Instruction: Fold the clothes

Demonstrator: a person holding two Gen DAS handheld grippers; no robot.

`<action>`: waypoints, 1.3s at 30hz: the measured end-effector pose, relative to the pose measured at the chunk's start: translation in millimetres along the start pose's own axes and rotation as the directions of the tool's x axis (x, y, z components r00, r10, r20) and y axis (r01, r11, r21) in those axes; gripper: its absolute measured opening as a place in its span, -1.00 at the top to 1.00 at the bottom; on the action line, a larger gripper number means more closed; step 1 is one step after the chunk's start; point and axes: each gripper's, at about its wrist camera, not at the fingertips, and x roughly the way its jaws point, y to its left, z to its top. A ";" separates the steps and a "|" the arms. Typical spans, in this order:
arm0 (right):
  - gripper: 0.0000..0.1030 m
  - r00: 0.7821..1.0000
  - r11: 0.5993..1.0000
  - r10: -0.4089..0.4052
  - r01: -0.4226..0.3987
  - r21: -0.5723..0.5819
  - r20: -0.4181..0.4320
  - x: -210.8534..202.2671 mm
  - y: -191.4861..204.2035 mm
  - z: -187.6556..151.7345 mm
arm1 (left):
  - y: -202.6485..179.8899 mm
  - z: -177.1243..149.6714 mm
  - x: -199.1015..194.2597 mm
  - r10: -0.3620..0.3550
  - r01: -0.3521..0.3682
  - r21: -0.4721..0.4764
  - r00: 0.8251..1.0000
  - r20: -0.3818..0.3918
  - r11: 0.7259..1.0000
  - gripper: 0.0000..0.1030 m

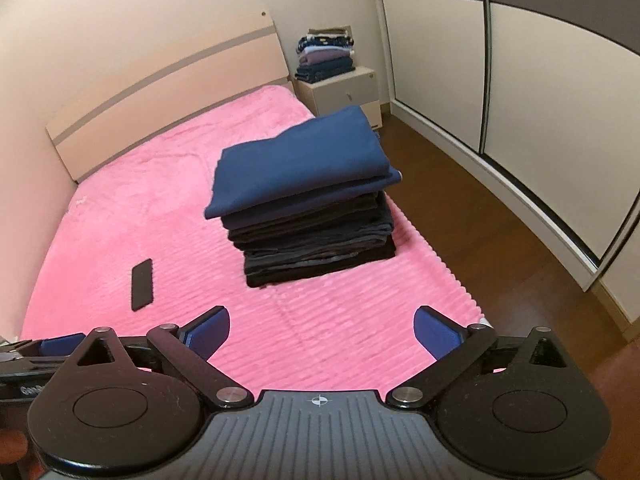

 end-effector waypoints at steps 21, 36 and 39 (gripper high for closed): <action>-0.98 0.999 0.987 0.052 -0.051 -0.154 0.002 21.0 -1.1 32.5 | -32.9 22.6 -4.5 0.132 -0.128 -0.060 0.988 0.075 0.990 -0.97; -0.98 0.996 0.980 0.076 -0.082 -0.184 -0.036 41.9 -22.6 52.4 | -59.6 30.2 24.0 0.186 -0.182 -0.095 0.982 0.033 0.979 -0.98; -0.98 0.997 0.979 0.073 -0.079 -0.186 -0.037 42.8 -24.2 53.5 | -60.5 30.5 26.0 0.188 -0.183 -0.108 0.982 0.034 0.977 -0.98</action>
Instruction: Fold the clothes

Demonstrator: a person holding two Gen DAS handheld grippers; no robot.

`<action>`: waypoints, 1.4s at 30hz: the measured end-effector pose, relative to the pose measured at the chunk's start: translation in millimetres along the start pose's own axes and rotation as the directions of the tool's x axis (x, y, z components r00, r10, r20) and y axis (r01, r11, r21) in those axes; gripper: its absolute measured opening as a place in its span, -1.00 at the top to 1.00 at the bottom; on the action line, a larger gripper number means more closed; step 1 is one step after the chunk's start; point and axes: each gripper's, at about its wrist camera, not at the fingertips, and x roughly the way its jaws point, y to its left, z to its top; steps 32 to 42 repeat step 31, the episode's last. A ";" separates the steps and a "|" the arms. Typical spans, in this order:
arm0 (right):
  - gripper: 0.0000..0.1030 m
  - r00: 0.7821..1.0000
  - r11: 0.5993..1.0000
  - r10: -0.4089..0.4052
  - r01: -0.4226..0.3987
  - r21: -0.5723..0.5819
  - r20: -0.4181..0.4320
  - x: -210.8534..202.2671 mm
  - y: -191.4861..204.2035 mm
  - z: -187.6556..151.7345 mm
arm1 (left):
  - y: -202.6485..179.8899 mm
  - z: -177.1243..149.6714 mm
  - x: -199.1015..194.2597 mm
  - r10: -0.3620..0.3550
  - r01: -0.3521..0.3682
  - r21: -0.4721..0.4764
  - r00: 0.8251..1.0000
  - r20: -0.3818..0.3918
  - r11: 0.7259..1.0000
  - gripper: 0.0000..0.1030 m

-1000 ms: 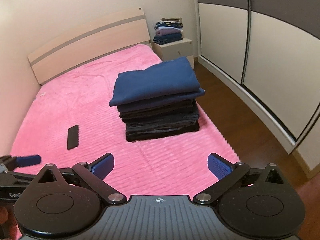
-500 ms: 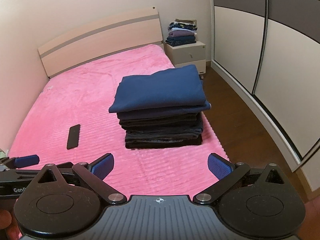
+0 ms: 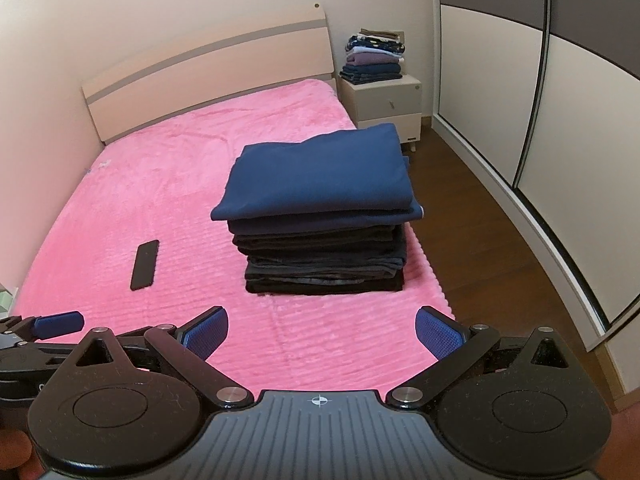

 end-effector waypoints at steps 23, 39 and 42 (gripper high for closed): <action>-0.98 1.000 1.000 0.006 -0.007 0.030 0.010 -4.6 -11.6 0.1 | -7.4 0.7 2.1 0.022 -0.022 0.003 1.000 0.005 1.000 -0.98; -0.98 1.000 0.999 0.009 -0.009 0.030 0.007 -5.5 -11.6 -2.5 | -9.6 -2.1 -2.7 0.022 -0.022 0.006 0.999 0.023 1.000 -0.98; -0.98 1.000 0.999 0.009 -0.009 0.030 0.007 -5.5 -11.6 -2.5 | -9.6 -2.1 -2.7 0.022 -0.022 0.006 0.999 0.023 1.000 -0.98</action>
